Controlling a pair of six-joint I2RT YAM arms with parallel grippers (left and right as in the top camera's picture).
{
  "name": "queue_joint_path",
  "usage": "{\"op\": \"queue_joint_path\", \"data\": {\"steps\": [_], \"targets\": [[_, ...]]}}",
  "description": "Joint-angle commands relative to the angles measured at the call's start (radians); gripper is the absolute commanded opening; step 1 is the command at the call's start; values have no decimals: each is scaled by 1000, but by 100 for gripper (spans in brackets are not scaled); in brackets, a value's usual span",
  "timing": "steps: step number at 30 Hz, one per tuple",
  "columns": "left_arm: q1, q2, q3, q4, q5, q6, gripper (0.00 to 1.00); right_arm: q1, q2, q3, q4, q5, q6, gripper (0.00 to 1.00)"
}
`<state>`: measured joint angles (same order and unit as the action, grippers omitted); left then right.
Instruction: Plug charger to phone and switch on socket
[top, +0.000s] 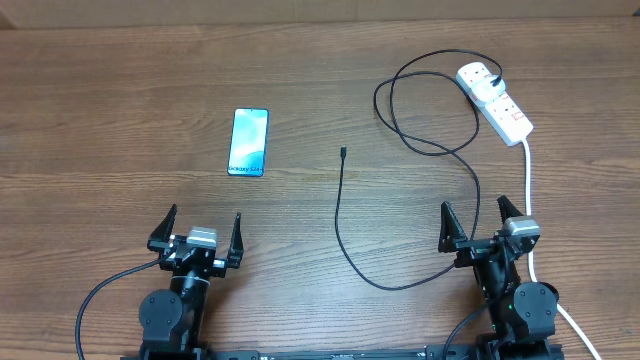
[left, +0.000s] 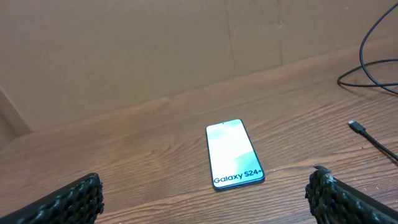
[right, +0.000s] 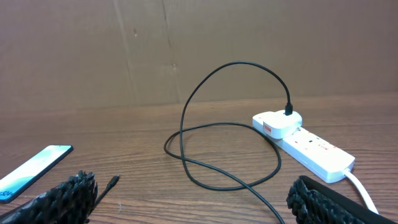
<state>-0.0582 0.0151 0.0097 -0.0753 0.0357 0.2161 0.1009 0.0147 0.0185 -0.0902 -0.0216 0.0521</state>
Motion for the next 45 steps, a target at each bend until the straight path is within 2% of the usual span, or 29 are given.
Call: {"op": "queue_joint_path", "data": {"steps": [1, 21, 32, 36, 40, 45], "targets": [[5, -10, -5, -2, -10, -7, 100, 6, -12, -10, 8, 14, 2, 100], [5, -10, -2, 4, 2, -42, 100, 6, -12, -10, 10, 14, 2, 100], [5, 14, 82, -6, 2, -72, 100, 5, -11, 55, 0, 10, -2, 100], [6, 85, 153, -15, 1, -71, 100, 5, -11, 98, -28, 10, -2, 100], [6, 240, 275, -24, 1, -71, 100, 5, 18, 188, -79, 10, -1, 100], [6, 436, 473, -100, 4, -71, 100, 5, 137, 335, -177, 9, 3, 100]]}}
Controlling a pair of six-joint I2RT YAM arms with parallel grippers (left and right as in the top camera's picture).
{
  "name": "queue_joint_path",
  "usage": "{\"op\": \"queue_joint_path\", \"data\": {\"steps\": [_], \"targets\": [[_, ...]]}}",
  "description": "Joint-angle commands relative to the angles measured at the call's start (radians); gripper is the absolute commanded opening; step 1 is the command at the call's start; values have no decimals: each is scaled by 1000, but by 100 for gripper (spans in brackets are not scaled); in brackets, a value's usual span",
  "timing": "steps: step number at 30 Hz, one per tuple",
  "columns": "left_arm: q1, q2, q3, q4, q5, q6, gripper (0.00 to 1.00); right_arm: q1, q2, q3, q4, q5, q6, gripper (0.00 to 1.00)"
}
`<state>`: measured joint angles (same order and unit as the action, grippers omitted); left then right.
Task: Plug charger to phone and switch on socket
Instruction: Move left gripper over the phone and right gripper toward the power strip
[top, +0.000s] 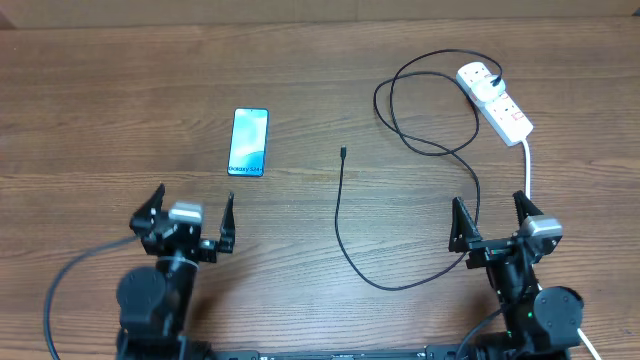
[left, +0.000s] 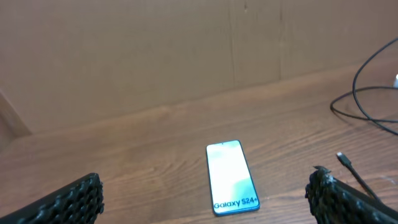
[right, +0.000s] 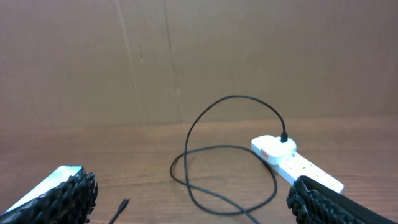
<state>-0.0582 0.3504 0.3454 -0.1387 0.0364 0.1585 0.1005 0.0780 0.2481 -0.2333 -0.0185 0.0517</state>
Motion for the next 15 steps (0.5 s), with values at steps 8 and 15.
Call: {"op": "queue_joint_path", "data": {"steps": [8, 15], "targets": [[6, 460, 580, -316, 95, -14, 100, 6, 406, 422, -203, 6, 3, 100], [5, 805, 1067, -614, 216, -18, 100, 6, 716, 733, -419, -37, 3, 100]]}}
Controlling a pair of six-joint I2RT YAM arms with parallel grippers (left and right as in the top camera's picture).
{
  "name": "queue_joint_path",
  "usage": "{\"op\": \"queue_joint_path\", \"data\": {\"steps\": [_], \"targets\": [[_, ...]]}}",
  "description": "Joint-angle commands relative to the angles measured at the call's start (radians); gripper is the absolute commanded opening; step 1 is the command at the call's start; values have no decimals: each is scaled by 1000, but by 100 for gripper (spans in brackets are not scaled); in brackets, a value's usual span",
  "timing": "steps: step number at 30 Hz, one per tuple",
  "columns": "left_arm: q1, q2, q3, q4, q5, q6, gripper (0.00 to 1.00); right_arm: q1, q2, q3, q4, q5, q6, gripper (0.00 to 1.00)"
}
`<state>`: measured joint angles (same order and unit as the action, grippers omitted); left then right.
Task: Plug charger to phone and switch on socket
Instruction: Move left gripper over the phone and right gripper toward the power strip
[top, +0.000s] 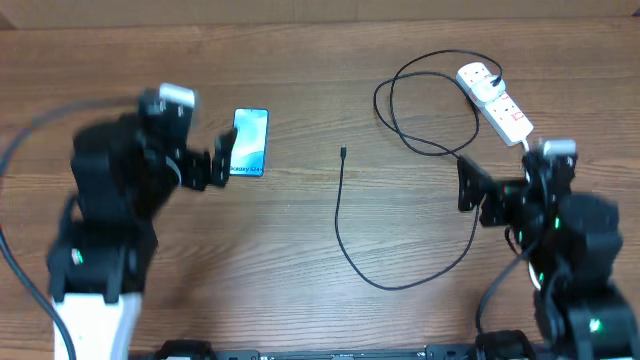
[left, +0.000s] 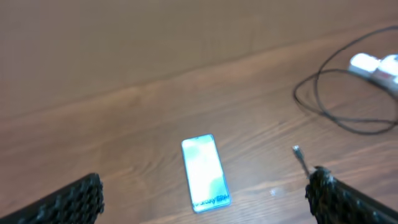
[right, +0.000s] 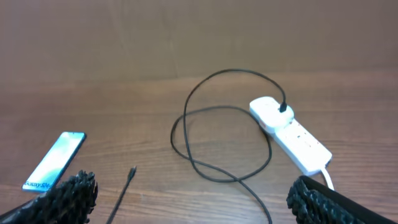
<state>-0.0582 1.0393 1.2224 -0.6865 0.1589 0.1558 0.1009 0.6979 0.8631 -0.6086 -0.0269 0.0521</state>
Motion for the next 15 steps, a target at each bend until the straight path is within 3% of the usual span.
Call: {"op": "queue_joint_path", "data": {"steps": [1, 10, 15], "targets": [[5, 161, 251, -99, 112, -15, 100, 6, 126, 147, -63, -36, 3, 100], [5, 536, 720, -420, 230, -14, 100, 5, 382, 405, -267, -87, 3, 100], [3, 659, 776, -471, 272, -14, 100, 5, 476, 494, -341, -166, 3, 100]]}}
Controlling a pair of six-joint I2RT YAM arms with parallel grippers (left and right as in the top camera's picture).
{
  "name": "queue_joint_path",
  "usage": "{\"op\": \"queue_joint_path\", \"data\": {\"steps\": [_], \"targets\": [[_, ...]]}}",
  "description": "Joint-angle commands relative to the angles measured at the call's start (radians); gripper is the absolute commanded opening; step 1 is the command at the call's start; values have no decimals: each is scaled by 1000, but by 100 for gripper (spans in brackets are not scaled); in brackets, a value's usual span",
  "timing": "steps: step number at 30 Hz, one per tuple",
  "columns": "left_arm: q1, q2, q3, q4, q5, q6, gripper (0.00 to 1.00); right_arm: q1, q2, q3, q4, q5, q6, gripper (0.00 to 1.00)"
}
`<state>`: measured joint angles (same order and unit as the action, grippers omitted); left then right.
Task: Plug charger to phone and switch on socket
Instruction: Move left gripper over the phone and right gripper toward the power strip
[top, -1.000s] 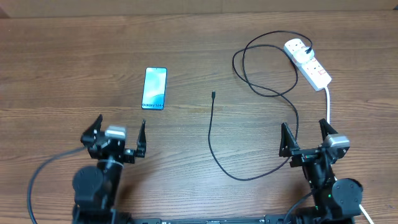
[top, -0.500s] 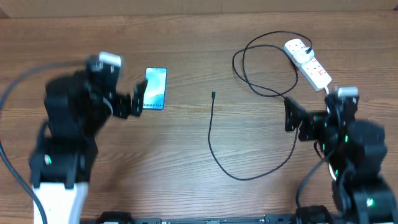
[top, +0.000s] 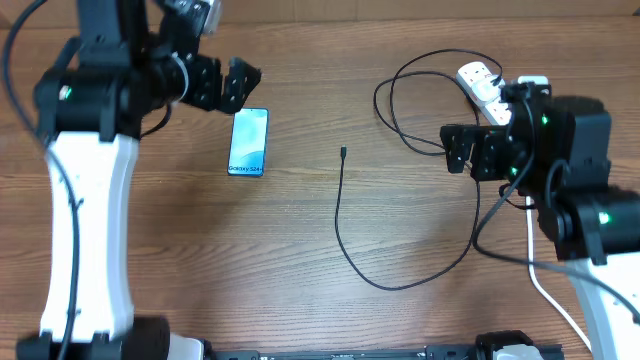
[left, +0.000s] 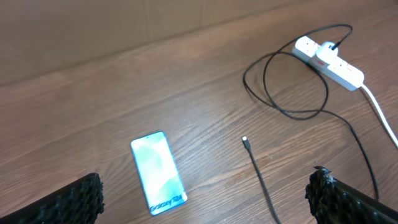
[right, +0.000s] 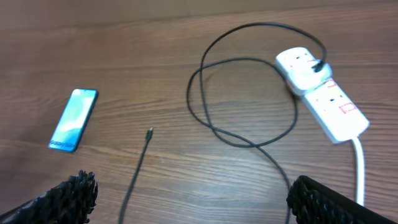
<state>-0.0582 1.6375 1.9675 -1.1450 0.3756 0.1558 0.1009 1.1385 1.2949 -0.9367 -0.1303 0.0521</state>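
Observation:
The phone (top: 249, 142) lies face up with its screen lit at the left of the wooden table, also seen as the phone (left: 159, 172) and the phone (right: 74, 119). The black cable's free plug tip (top: 343, 152) rests mid-table, right of the phone. The cable loops back to a white adapter (right: 297, 65) in the white socket strip (right: 329, 99). High over the phone's far end, my left gripper (top: 222, 82) is open and empty. My right gripper (top: 478, 152) is open and empty, high over the cable near the strip.
A brown cardboard wall (left: 93, 31) closes the far side of the table. The strip's white lead (top: 530, 190) runs toward the front right edge. My right arm hides part of the strip in the overhead view. The cable's long slack curves across the table's middle (top: 400, 285).
Both arms stand higher and farther in. My left gripper was left of the phone and is now over its far end. The right one is closer to the strip. Nothing was touched.
Both grippers were open and low at the front edge, the left facing the phone, the right facing the cable and strip. Then they were slightly raised, then lifted over mid-table, and now higher. Phone, cable and strip have not moved.

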Motion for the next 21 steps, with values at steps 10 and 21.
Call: {"op": "queue_joint_path", "data": {"steps": [10, 21], "targets": [[-2, 244, 31, 20, 99, -37, 98, 5, 112, 64, 3, -186, 2, 100], [-101, 446, 31, 80, -240, -269, 98, 5, 190, 64, -28, -186, 3, 100]]}}
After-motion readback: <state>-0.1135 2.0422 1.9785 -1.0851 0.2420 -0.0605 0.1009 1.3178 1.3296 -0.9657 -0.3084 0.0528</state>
